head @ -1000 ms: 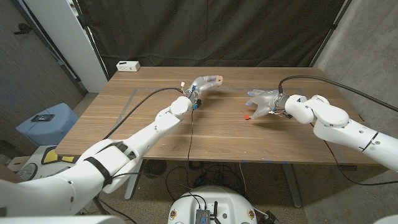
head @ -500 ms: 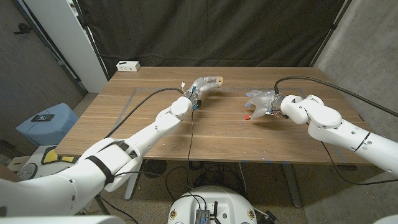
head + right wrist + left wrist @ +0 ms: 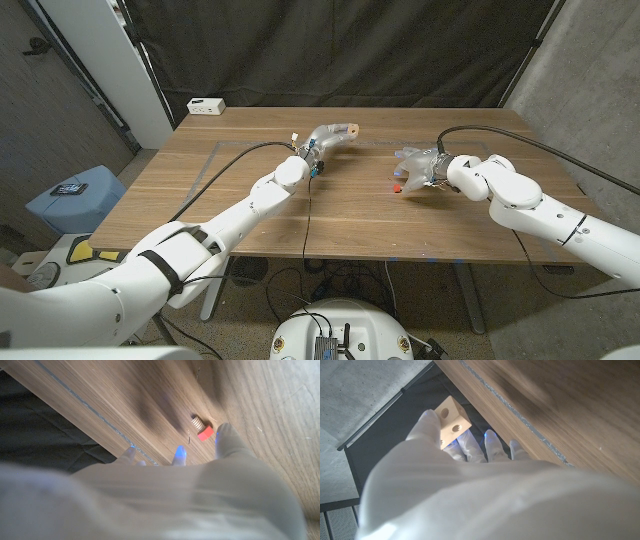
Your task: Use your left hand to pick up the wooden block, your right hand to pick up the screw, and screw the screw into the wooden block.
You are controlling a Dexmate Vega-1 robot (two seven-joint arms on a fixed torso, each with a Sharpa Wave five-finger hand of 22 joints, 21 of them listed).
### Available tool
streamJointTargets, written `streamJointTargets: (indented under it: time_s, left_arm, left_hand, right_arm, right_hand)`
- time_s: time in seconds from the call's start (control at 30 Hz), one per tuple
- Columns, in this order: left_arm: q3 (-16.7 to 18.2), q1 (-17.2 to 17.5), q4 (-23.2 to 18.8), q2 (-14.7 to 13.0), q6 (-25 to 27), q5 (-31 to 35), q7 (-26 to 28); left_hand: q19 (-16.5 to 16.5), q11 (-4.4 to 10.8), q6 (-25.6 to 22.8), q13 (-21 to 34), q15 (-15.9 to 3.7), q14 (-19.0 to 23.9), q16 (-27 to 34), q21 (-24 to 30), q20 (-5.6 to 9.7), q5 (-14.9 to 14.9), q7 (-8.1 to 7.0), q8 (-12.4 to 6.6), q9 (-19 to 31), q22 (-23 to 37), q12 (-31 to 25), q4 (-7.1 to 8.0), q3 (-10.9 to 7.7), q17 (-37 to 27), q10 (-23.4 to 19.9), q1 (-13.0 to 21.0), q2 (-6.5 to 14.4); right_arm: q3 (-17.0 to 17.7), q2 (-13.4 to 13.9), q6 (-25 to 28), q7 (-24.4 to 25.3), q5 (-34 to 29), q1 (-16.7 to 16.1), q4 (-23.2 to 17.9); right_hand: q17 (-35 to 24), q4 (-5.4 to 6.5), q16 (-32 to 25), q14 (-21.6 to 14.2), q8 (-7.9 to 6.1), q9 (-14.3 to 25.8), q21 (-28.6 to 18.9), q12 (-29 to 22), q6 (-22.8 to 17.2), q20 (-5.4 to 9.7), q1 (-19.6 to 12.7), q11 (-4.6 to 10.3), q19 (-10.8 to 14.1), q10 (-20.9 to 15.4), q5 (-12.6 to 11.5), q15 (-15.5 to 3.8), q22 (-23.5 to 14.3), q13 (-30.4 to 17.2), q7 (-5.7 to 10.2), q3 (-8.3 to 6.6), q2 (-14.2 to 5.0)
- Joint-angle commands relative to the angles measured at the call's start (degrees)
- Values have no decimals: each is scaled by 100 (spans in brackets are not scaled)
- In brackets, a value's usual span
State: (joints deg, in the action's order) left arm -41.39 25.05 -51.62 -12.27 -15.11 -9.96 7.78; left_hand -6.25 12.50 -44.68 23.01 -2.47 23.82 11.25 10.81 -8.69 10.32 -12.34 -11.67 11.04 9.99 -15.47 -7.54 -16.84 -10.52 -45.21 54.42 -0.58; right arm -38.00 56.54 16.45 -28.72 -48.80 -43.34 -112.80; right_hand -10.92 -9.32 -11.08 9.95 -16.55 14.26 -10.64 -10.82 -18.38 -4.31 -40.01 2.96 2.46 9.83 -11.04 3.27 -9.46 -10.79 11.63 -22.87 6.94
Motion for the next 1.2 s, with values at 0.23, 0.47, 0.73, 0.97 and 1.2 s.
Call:
streamJointTargets:
  time_s: [0.23,0.47,0.73,0.97,1.2]
  left_arm:
    - [3,-24,85,-4,22,-28,-40]
    - [0,-40,139,3,-16,-38,-70]
    - [-8,-44,136,0,-13,-39,-88]
    - [-11,-14,48,-24,58,-38,-83]
    - [-14,31,-85,-57,181,-26,-46]
  left_hand:
    - [29,17,-49,30,-346,9,39,36,-18,28,-7,-25,20,30,24,0,8,-23,-16,0,50]
    - [34,17,-35,35,-339,6,40,36,-30,29,-9,-19,20,30,29,4,9,-24,-14,-7,65]
    - [40,16,-54,42,-336,15,48,36,-30,32,-4,-26,19,30,38,7,13,-25,-13,-19,85]
    - [42,16,-54,49,-345,21,51,38,-25,34,-6,-25,18,31,44,2,16,-23,-16,-19,96]
    - [45,17,-65,54,-345,19,51,39,-29,35,-6,-28,18,31,47,-2,18,-22,-22,-19,102]
  right_arm:
    - [-156,-236,63,51,-192,74,131]
    - [-194,-280,57,166,-259,66,171]
    - [-207,-278,18,397,-324,8,241]
    - [-197,-249,-5,576,-366,-76,266]
    - [-180,-228,-16,773,-395,-179,279]
  right_hand:
    - [-8,-13,-28,106,-95,41,-24,-52,-167,-48,-99,-8,40,219,-26,13,-26,-17,-4,-37,7]
    - [-4,-32,-42,58,-196,67,-35,-62,-341,-44,-185,34,82,162,-32,-13,-26,-18,26,-68,0]
    - [-3,-43,-62,-7,-268,91,-49,-81,-450,-41,-266,34,136,80,-35,-23,-26,-18,22,-97,-13]
    - [-2,-48,-77,-67,-321,113,-68,-91,-516,-11,-329,67,210,20,-35,-56,-27,-17,47,-116,-15]
    - [0,-50,-88,-121,-377,132,-80,-102,-596,16,-377,77,268,-35,-35,-71,-27,-18,39,-126,-13]
